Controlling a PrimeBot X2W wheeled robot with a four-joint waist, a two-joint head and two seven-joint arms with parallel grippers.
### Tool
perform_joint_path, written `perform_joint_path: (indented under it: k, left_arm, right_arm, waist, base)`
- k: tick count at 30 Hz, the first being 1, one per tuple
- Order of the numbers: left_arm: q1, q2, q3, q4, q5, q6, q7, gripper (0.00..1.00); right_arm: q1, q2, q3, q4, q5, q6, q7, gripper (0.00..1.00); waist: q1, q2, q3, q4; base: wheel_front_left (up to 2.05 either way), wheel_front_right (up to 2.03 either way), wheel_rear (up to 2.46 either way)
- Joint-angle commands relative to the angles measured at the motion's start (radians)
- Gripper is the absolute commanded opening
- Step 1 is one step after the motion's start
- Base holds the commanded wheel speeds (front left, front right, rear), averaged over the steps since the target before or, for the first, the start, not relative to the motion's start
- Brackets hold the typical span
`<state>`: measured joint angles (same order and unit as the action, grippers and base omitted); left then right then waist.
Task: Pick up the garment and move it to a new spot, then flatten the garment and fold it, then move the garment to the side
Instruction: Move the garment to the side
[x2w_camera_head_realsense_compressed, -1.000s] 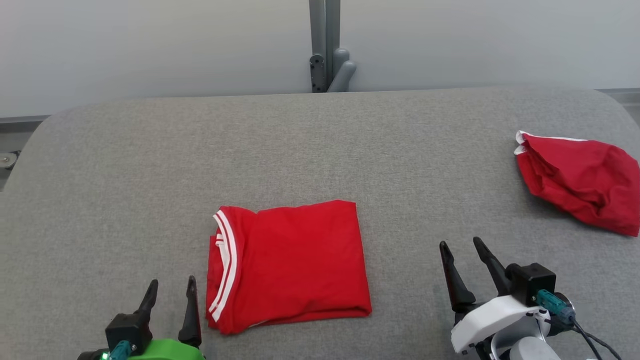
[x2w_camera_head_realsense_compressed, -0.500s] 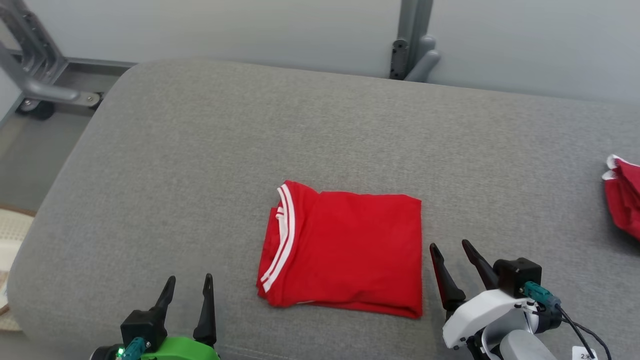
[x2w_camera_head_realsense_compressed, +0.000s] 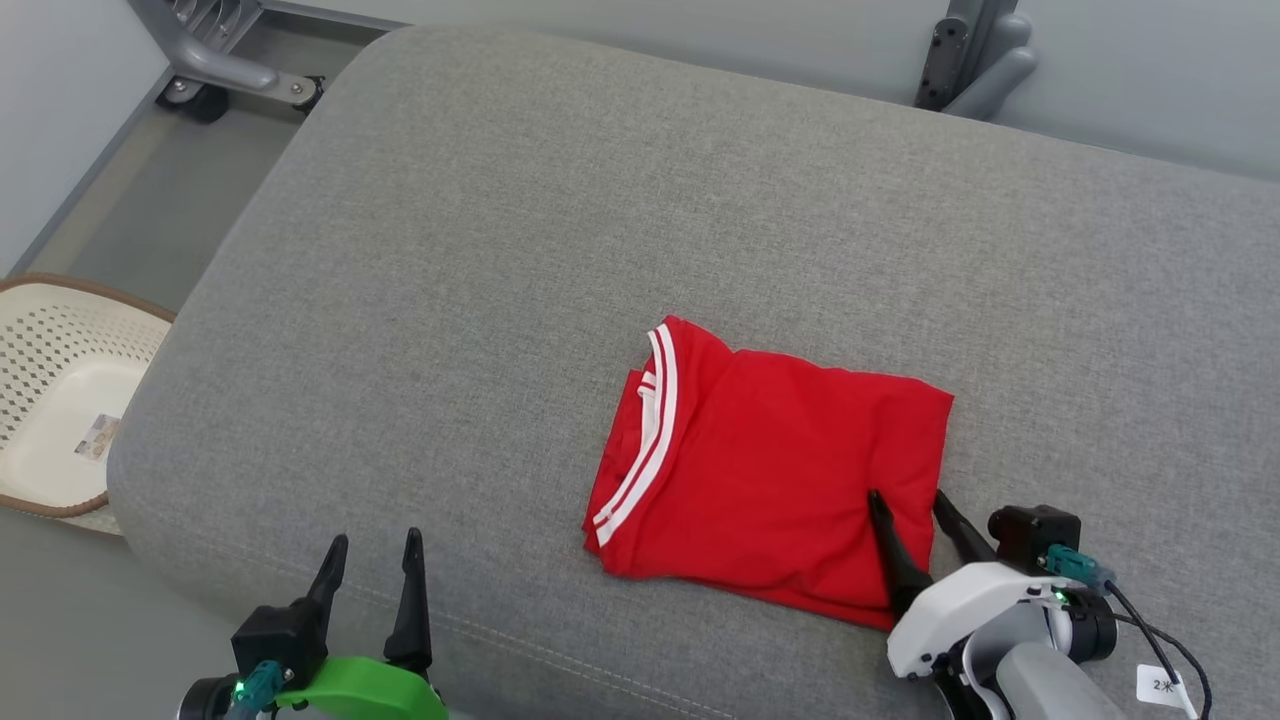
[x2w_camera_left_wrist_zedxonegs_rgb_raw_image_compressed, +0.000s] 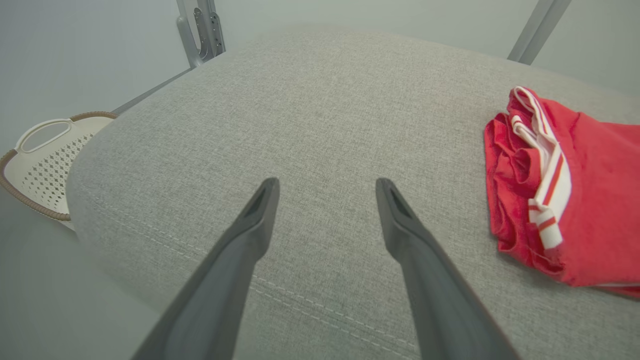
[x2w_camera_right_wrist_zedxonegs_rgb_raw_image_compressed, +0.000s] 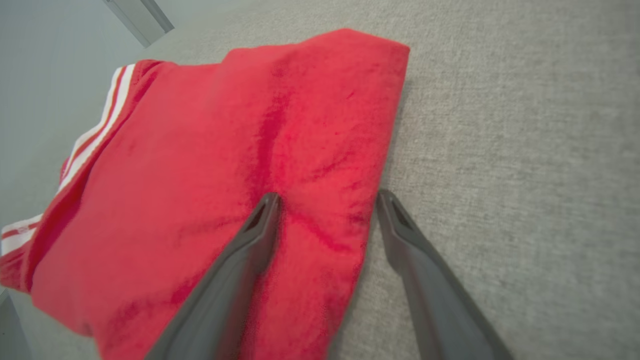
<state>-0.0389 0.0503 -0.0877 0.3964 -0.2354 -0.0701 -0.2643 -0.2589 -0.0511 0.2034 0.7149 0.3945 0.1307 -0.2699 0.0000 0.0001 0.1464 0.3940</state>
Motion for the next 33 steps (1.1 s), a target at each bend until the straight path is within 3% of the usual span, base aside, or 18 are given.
perform_joint_path:
  k: [1,2,3,10,18,33]
  left_arm:
    - [-0.022,0.001,-0.001,-0.004,-0.002,0.008,0.000,1.00]
    - [-0.023,0.001,-0.003,-0.005,0.000,0.007,0.000,1.00]
    - [-0.025,0.002,-0.004,-0.006,0.002,0.007,0.000,1.00]
    - [-0.011,0.002,0.019,-0.005,0.009,0.004,0.000,1.00]
    - [0.014,0.002,0.055,0.003,0.040,-0.018,0.000,1.00]
    - [-0.009,0.002,-0.004,0.006,0.038,-0.042,0.000,1.00]
  right_arm:
    - [0.006,0.000,0.014,0.040,0.018,0.000,0.013,0.77]
    - [0.001,0.001,0.023,0.048,0.024,0.000,0.015,0.28]
    - [-0.004,0.002,0.032,0.052,0.028,0.000,0.015,0.00]
    - [-0.021,-0.004,0.024,0.001,0.024,-0.001,0.008,0.00]
    - [0.001,-0.003,0.021,-0.037,0.031,-0.001,0.006,0.00]
    - [0.067,-0.006,-0.001,-0.078,0.056,-0.001,0.006,0.00]
  waist:
    - [0.0000,-0.0001,0.014,0.005]
    - [0.0000,-0.0001,0.015,0.002]
    - [0.0000,-0.0001,0.016,-0.002]
    - [0.0000,-0.0001,-0.010,-0.077]
    - [0.0000,-0.0001,-0.061,-0.258]
    - [0.0000,-0.0001,-0.092,-0.636]
  base:
    - [0.00,0.00,0.00]
    - [0.00,0.00,0.00]
    - [0.00,0.00,0.00]
    - [0.00,0.00,0.00]
    - [0.00,0.00,0.00]
    - [0.00,0.00,0.00]
